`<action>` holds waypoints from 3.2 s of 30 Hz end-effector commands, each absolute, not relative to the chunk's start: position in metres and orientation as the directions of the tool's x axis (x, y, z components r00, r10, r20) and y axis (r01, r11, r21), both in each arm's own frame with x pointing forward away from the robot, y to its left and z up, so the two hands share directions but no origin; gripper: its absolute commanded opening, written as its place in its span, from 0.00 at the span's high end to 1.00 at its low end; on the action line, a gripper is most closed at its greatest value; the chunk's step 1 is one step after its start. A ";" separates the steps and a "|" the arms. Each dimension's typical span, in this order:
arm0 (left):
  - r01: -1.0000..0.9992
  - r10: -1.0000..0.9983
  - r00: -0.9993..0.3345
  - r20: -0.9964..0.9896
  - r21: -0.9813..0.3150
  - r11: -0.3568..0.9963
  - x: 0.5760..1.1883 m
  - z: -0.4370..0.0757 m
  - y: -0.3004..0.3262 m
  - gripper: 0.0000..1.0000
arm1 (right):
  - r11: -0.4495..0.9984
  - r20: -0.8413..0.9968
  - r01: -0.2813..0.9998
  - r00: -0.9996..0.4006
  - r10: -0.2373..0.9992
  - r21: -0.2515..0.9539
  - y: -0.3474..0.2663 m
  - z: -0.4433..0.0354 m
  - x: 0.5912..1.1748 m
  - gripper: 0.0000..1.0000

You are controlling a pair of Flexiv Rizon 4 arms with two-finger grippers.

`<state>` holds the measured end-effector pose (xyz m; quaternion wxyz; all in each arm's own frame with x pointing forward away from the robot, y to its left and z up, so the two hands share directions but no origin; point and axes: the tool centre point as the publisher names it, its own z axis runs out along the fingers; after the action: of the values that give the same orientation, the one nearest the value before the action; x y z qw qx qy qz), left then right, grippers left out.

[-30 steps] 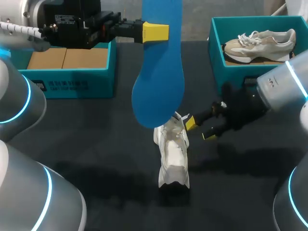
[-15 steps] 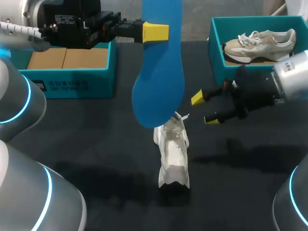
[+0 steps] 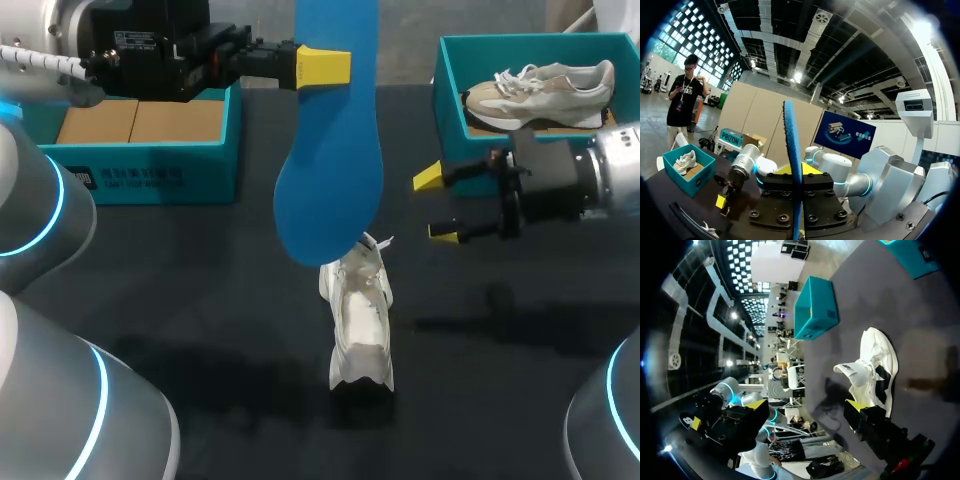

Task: Take the shoe out of the shoebox, open the shoe tongue, remove and reinsert the insole, then place the shoe into the shoebox

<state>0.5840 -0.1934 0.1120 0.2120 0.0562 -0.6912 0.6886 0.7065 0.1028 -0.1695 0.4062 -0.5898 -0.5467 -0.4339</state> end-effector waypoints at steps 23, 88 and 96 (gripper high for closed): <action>-0.369 0.215 -0.904 0.370 -0.928 0.046 0.584 0.111 -0.193 1.00 | -0.065 0.992 0.998 0.015 0.128 -0.007 0.096 -0.140 0.726 0.00; 0.870 0.184 -0.490 -0.852 -0.490 0.048 0.656 0.010 -0.210 1.00 | -0.065 0.992 0.998 0.015 0.128 -0.007 0.096 -0.140 0.726 0.00; 0.956 0.092 -0.280 -0.956 -0.286 -0.064 0.675 -0.039 -0.205 1.00 | -0.065 0.992 0.998 0.015 0.128 -0.007 0.096 -0.140 0.726 0.00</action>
<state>0.6687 -0.2069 -0.0097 -0.3565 -0.4605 -0.6136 0.5332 0.7262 0.0948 -0.1390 0.4540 -0.5492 -0.5120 -0.4797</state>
